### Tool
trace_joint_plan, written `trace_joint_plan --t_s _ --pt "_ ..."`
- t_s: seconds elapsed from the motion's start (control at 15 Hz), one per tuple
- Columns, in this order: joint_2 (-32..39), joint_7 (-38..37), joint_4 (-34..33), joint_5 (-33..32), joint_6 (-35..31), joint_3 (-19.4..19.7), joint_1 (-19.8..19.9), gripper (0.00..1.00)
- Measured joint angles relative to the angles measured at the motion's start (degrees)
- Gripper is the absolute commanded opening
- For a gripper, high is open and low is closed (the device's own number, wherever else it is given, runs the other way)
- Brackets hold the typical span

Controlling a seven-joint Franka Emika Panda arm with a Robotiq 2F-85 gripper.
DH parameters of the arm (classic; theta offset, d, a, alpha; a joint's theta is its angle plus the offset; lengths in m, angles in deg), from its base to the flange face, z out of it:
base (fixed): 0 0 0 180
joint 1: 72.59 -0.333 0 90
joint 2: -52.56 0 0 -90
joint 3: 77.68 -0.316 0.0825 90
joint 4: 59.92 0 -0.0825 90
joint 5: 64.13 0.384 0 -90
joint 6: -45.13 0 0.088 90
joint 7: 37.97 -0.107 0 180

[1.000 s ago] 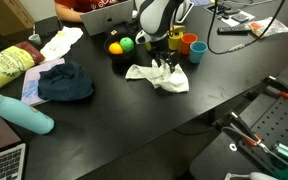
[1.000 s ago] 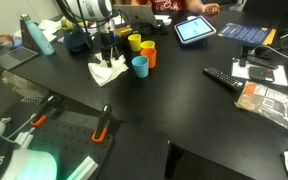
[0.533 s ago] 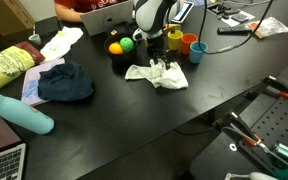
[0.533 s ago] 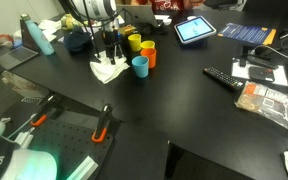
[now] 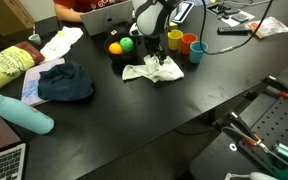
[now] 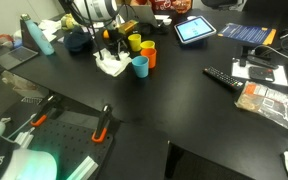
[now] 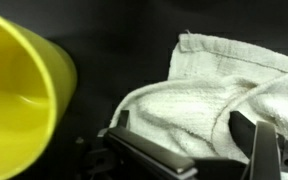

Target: Take the white towel out of the bowl

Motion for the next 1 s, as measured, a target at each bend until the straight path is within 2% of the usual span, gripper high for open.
trace_joint_plan --t_s 0.2,0.4,0.6,1.0 --pt "-0.18 -7.24 0.23 -1.07 -3.07 1.88 -1.52 1.00" --pt "-1.34 -11.20 1.46 -1.19 -2.86 2.20 -1.61 1.00" --pt "-5.01 -11.69 5.10 -1.38 -1.70 1.95 -1.40 1.00" --pt "-17.60 -9.76 16.61 -1.85 2.52 -0.54 -0.56 1.00"
